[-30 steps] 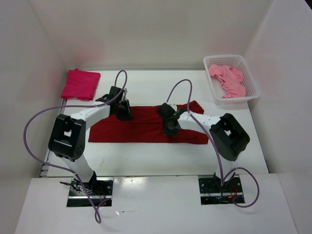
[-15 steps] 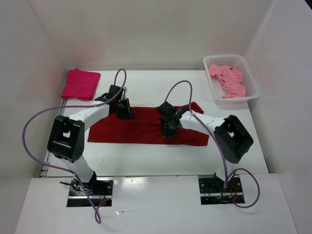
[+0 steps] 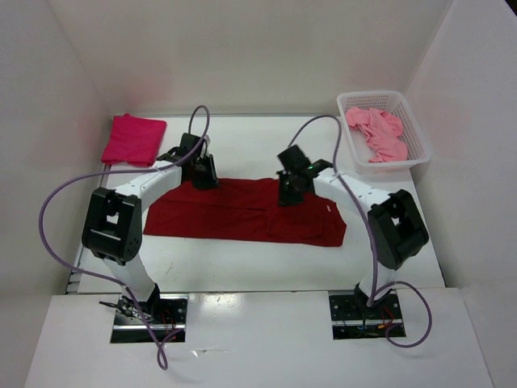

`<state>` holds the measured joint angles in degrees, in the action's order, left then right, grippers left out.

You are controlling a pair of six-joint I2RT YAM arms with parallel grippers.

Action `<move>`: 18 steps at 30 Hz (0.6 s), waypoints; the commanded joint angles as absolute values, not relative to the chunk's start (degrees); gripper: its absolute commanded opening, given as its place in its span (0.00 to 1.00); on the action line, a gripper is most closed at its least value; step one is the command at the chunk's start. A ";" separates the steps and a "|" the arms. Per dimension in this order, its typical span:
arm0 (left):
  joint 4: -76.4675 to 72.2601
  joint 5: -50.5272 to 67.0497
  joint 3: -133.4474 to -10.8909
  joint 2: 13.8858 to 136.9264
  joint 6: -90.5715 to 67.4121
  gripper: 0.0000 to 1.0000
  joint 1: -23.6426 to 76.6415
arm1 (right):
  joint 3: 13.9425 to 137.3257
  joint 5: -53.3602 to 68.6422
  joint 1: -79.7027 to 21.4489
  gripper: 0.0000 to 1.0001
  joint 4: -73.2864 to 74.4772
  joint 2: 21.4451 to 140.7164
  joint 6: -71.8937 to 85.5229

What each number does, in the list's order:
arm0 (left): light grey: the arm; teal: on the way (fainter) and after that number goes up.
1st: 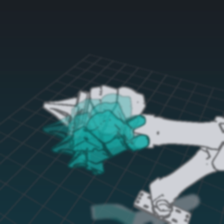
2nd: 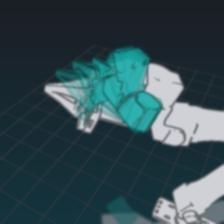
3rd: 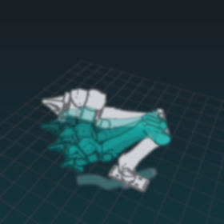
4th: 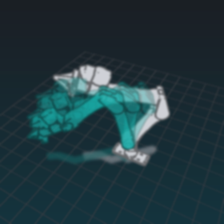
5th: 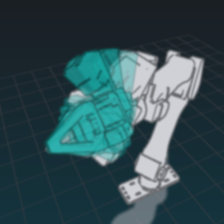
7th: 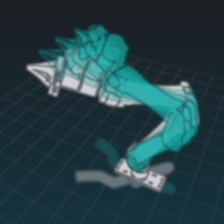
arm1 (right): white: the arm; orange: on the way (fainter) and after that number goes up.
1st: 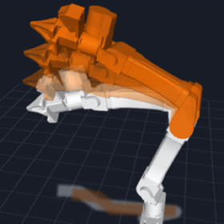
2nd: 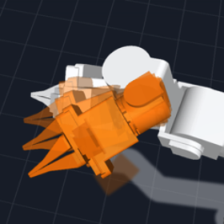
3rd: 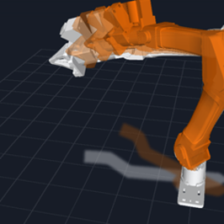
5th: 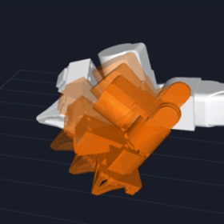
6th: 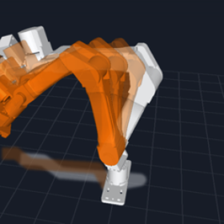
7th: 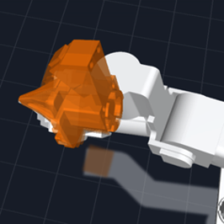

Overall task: Fold and stack the t-shirts
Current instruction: Fold the other side of the tshirt into a rectangle

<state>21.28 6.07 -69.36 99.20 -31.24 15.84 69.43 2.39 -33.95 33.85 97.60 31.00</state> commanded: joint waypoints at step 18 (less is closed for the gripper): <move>15.47 7.91 -73.83 109.16 -34.01 0.36 4.05 | 86.04 -18.54 -13.97 0.37 23.63 115.12 21.54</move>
